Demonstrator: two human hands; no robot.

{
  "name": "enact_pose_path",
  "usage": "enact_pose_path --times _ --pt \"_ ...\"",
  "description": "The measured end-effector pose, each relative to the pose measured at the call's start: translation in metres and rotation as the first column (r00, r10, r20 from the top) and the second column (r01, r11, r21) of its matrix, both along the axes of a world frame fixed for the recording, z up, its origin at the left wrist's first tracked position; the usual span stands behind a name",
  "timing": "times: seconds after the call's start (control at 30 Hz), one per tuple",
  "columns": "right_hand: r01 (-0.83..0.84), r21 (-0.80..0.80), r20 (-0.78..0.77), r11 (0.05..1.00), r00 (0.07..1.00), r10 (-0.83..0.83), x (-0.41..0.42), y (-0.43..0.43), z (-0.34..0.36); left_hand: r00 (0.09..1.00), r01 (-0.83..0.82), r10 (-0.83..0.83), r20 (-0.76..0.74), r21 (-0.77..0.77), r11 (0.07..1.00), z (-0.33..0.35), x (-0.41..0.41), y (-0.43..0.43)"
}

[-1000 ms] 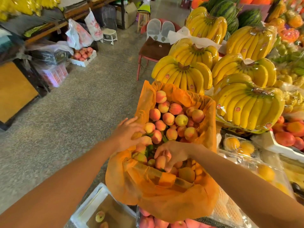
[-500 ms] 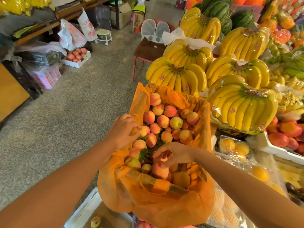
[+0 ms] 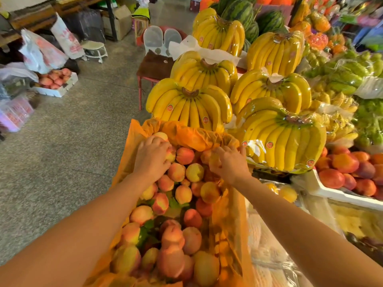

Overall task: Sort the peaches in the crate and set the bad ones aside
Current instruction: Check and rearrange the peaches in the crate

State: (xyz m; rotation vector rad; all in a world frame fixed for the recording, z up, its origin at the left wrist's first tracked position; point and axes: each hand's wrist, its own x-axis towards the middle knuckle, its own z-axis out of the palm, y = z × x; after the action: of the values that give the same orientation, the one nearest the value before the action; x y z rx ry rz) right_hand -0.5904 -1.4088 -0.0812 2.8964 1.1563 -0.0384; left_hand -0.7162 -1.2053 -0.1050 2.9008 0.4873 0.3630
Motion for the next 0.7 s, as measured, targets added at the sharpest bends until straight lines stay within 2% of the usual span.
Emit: enact_pose_path --times 0.13,0.33,0.53,0.7 --pt "0.001 -0.155 -0.018 0.988 1.000 -0.004 0.015 0.007 -0.014 0.997 -0.060 0.067 -0.038 0.153 0.986 -0.016 0.029 0.011" --pt "-0.029 -0.135 -0.007 0.990 1.000 0.028 0.024 0.004 -0.028 0.976 -0.165 0.202 -0.082 0.322 0.932 -0.029 0.052 0.019" --pt "-0.009 -0.003 -0.063 1.000 0.998 0.009 0.026 0.001 -0.023 0.949 -0.164 0.268 -0.164 0.472 0.866 -0.024 0.059 0.024" --pt "0.027 0.250 -0.165 0.968 0.986 0.015 0.024 -0.001 -0.009 0.957 -0.089 0.221 -0.186 0.539 0.838 -0.019 0.054 0.032"
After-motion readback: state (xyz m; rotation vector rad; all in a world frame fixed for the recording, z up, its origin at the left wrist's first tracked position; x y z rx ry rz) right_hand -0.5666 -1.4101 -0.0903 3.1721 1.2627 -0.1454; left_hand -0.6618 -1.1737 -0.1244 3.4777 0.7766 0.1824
